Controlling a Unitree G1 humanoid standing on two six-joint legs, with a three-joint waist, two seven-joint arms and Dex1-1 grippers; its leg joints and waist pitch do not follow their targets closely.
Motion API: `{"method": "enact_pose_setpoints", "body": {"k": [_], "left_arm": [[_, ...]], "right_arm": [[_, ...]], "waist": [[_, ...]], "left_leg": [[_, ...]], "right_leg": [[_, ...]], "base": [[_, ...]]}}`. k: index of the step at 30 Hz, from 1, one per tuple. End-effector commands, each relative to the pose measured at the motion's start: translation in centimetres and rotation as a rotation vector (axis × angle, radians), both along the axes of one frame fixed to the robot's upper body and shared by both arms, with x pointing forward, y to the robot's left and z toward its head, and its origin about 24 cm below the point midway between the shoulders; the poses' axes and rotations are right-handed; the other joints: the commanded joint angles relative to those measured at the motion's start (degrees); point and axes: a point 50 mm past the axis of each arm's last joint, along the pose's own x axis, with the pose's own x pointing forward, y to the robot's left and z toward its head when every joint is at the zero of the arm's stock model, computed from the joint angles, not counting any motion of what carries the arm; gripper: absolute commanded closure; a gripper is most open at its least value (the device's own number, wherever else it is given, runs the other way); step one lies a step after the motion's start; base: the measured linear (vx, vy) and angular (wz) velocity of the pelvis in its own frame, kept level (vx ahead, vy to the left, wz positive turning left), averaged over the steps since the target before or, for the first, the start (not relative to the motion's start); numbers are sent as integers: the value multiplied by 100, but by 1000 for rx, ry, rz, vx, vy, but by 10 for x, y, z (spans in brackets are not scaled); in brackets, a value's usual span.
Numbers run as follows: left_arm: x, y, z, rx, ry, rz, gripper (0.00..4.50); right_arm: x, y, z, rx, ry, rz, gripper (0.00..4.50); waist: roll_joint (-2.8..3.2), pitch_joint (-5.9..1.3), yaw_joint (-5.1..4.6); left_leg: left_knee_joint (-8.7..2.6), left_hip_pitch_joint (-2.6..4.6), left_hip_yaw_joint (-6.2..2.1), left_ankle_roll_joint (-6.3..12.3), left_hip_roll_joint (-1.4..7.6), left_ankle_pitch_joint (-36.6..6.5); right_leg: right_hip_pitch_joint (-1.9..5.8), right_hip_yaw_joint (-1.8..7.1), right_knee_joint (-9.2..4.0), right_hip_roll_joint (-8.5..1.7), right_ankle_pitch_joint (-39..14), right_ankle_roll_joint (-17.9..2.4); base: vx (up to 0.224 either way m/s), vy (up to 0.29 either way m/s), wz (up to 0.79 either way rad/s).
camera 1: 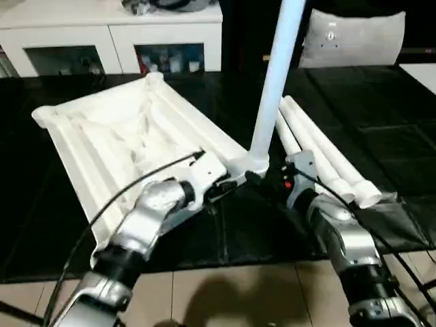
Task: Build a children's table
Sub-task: Rotate leg to tighten, then rotate table base
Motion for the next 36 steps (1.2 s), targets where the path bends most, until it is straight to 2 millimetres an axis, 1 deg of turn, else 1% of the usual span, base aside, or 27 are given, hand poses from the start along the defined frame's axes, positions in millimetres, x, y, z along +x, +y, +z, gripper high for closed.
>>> {"method": "enact_pose_setpoints", "body": {"k": [1, 2, 3, 4, 6, 7, 8, 9, 10, 11, 12, 13, 14, 16, 17, 18, 19, 20, 21, 23, 24, 27, 30, 32, 33, 35, 36], "left_arm": [[0, 13, 10, -8, -16, 36, 352], [-1, 15, 11, -7, -18, 39, 352], [-2, 20, 13, 3, -22, 52, 352], [-2, 29, 17, 15, -28, 91, 352], [-2, 50, 25, 52, -48, 172, 352], [-3, 58, 26, 65, -48, 203, 369], [-3, 62, 27, 71, -49, 220, 369], [-5, 75, 29, 105, -43, 265, 388], [-6, 87, 30, 133, -38, 313, 391], [-7, 92, 31, 141, -35, 332, 398], [-9, 109, 33, 188, -23, 413, 398], [-10, 125, 33, 253, -23, 481, 409], [-11, 136, 33, 299, -18, 523, 431], [-12, 140, 34, 320, -12, 542, 438], [-13, 148, 34, 353, -6, 576, 438], [-15, 155, 34, 396, 1, 614, 444], [-16, 161, 35, 436, -1, 644, 444], [-17, 167, 35, 473, -4, 676, 444], [-18, 171, 34, 505, -2, 692, 444], [-21, 176, 31, 549, 9, 700, 444], [-22, 177, 30, 555, 20, 705, 444], [-24, 174, 25, 564, 62, 681, 444], [-30, 161, 13, 531, 142, 573, 444], [-31, 159, 11, 530, 155, 560, 444], [-32, 157, 10, 537, 171, 530, 444], [-36, 154, 7, 541, 202, 473, 444], [-39, 152, 6, 541, 232, 430, 444]], "right_arm": [[-4, 4, 2, -6, 15, 56, 0], [-5, 5, 2, -6, 16, 63, 0], [-7, 6, 2, -12, 15, 83, 0], [-9, 8, 1, -21, 23, 108, 0], [-14, 11, -2, -51, 43, 154, 0], [-15, 12, -4, -58, 53, 165, 0], [-16, 13, -4, -61, 57, 171, 0], [-17, 14, -5, -70, 69, 181, 0], [-18, 15, -6, -75, 82, 188, 0], [-18, 15, -6, -76, 85, 192, 0], [-18, 17, -6, -87, 92, 206, 0], [-17, 18, -7, -96, 94, 209, 0], [-16, 20, -8, -99, 95, 211, 0], [-15, 21, -8, -99, 96, 212, 0], [-14, 22, -8, -104, 96, 214, 0], [-13, 25, -8, -104, 98, 218, 0], [-12, 27, -9, -105, 100, 221, 0], [-12, 29, -9, -107, 101, 223, 0], [-11, 32, -9, -108, 104, 225, 0], [-10, 35, -10, -110, 107, 227, 0], [-9, 37, -10, -110, 110, 228, 0], [-7, 41, -13, -114, 120, 225, 0], [-2, 45, -17, -121, 133, 213, 0], [0, 47, -18, -124, 136, 209, 0], [2, 47, -19, -130, 136, 197, 0], [7, 49, -20, -135, 137, 176, 0], [10, 51, -20, -136, 137, 168, 0]], "waist": [[-8, -339, -4], [-3, -337, 3], [4, -310, 0], [-1, -303, 7], [-30, -284, -2], [-52, -284, -3], [-52, -284, -3], [-53, -288, 8], [-51, -285, -3], [-38, -286, -3], [-42, -294, -10], [-48, -292, -17], [-32, -297, -19], [-33, -294, -25], [-31, -293, -25], [-3, -291, -21], [6, -292, -18], [-6, -287, -18], [25, -286, -28], [22, -289, -18], [47, -295, -10], [34, -303, -9], [36, -305, -4], [38, -307, -10], [72, -303, -10], [58, -298, -14], [63, -300, -19]], "left_leg": [[-337, 21, -70, 360, 245, -754], [-342, 34, -74, 344, 250, -820], [-363, 47, -71, 257, 259, -1026], [-382, 51, -83, 198, 274, -1100], [-398, 50, -81, 158, 267, -1195], [-397, 51, -81, 139, 257, -1214], [-397, 51, -81, 139, 257, -1214], [-399, 47, -94, 119, 263, -1140], [-401, 45, -92, 121, 257, -1120], [-401, 47, -97, 121, 261, -1099], [-386, 62, -90, 117, 253, -1035], [-383, 49, -90, 138, 243, -964], [-383, 54, -91, 135, 244, -949], [-379, 66, -89, 132, 246, -937], [-379, 62, -91, 126, 246, -921], [-381, 77, -89, 104, 251, -974], [-381, 75, -93, 93, 250, -1004], [-385, 74, -94, 77, 246, -1049], [-388, 76, -100, 40, 245, -1108], [-389, 82, -107, 20, 245, -1143], [-386, 87, -110, -10, 247, -1121], [-380, 83, -105, -32, 243, -1084], [-377, 79, -102, -44, 244, -1091], [-372, 79, -98, -49, 240, -1117], [-372, 87, -101, -62, 239, -1126], [-381, 85, -104, -83, 238, -1166], [-389, 89, -109, -104, 243, -1231]], "right_leg": [[340, 234, -373, -414, -165, -1260], [334, 232, -388, -420, -298, -1244], [315, 239, -429, -422, -731, -1175], [312, 243, -428, -425, -901, -1133], [297, 241, -445, -408, -1096, -1068], [292, 246, -458, -412, -1207, -1023], [292, 246, -458, -412, -1207, -1023], [290, 250, -425, -421, -1177, -1015], [290, 249, -421, -408, -1152, -1011], [286, 249, -418, -416, -1124, -1008], [279, 252, -404, -405, -999, -1021], [278, 250, -397, -398, -908, -1021], [275, 248, -392, -395, -866, -1028], [270, 250, -394, -398, -781, -1059], [277, 252, -385, -402, -737, -1081], [251, 251, -376, -390, -681, -1151], [256, 249, -375, -394, -680, -1162], [263, 253, -381, -403, -719, -1160], [258, 254, -382, -398, -726, -1156], [263, 255, -383, -403, -741, -1143], [262, 256, -366, -403, -642, -1156], [268, 256, -354, -408, -516, -1234], [267, 262, -350, -426, -541, -1288], [269, 261, -347, -420, -505, -1316], [261, 259, -351, -413, -466, -1315], [269, 257, -346, -413, -489, -1316], [270, 258, -348, -424, -574, -1321]], "base": [[0, 0, 0], [0, 0, 0], [0, 0, 0], [0, 0, 0], [0, 0, 0], [0, 0, 0], [0, 0, 0], [0, 0, 0], [0, 0, 0], [0, 0, 0], [0, 0, 0], [0, 0, 0], [0, 0, 0], [0, 0, 0], [0, 0, 0], [0, 0, 0], [0, 0, 0], [0, 0, 0], [0, 0, 0], [0, 0, 0], [0, 0, 0], [0, 0, 0], [0, 0, 0], [0, 0, 0], [0, 0, 0], [0, 0, 0], [0, 0, 0]]}}
